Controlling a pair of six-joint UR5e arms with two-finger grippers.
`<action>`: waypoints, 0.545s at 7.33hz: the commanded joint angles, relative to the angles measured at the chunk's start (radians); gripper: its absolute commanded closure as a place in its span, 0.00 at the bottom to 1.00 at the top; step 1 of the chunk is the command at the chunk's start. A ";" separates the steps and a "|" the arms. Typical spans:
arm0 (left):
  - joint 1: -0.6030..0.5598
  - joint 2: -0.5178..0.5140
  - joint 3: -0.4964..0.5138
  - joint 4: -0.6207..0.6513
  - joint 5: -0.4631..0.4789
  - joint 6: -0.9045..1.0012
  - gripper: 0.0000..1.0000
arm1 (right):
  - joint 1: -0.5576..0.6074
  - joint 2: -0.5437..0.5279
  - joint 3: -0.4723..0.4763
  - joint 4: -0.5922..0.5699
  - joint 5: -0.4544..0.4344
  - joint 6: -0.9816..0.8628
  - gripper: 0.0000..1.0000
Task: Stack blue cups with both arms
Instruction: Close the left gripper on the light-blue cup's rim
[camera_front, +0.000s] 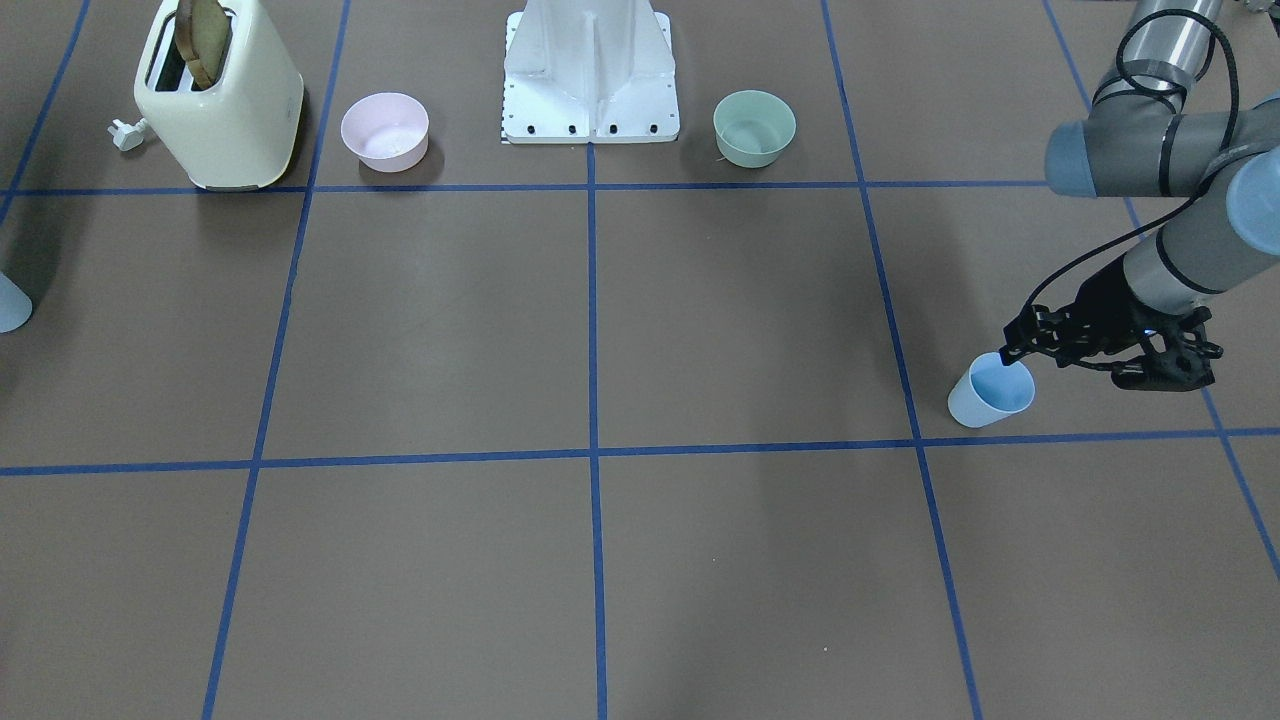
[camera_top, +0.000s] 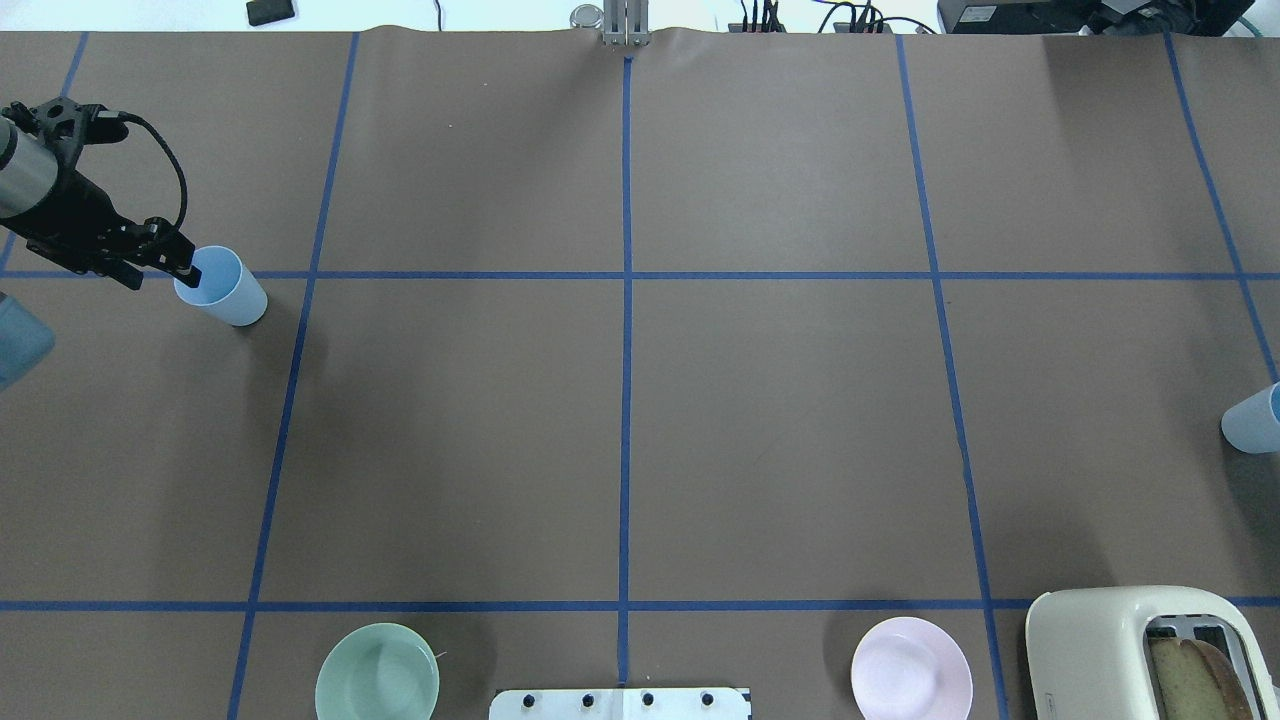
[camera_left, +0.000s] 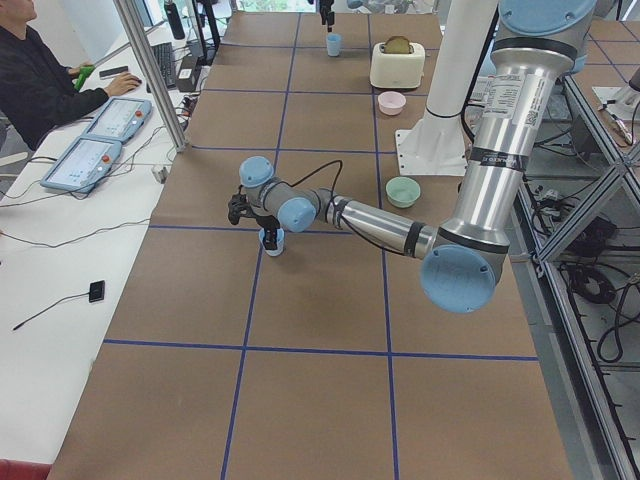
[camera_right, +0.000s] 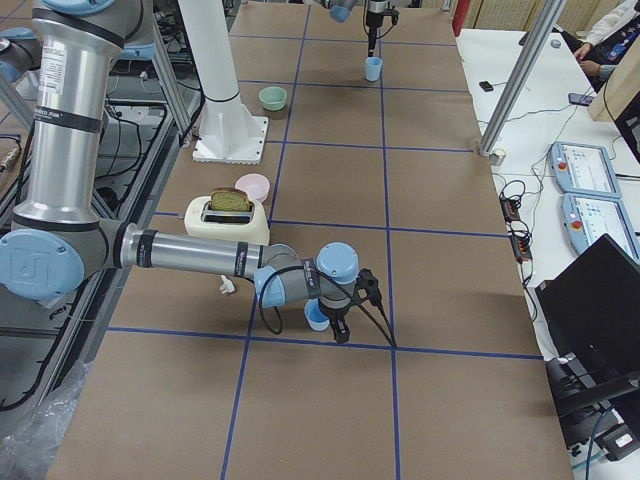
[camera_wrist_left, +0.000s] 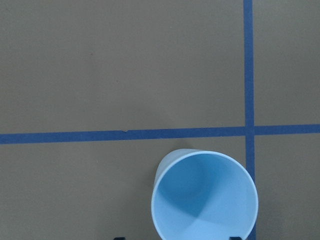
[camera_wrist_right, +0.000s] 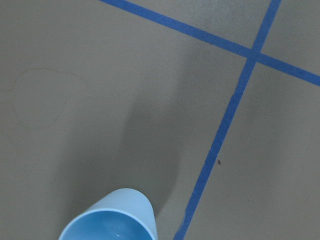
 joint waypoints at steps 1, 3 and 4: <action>-0.011 -0.027 0.065 -0.014 -0.015 0.006 0.25 | 0.000 0.001 0.000 0.000 0.001 0.000 0.08; -0.008 -0.041 0.083 -0.015 -0.018 0.006 0.29 | 0.000 0.001 0.002 0.000 0.001 0.000 0.08; -0.007 -0.049 0.090 -0.017 -0.018 0.006 0.35 | 0.000 0.001 0.002 0.000 -0.001 0.000 0.08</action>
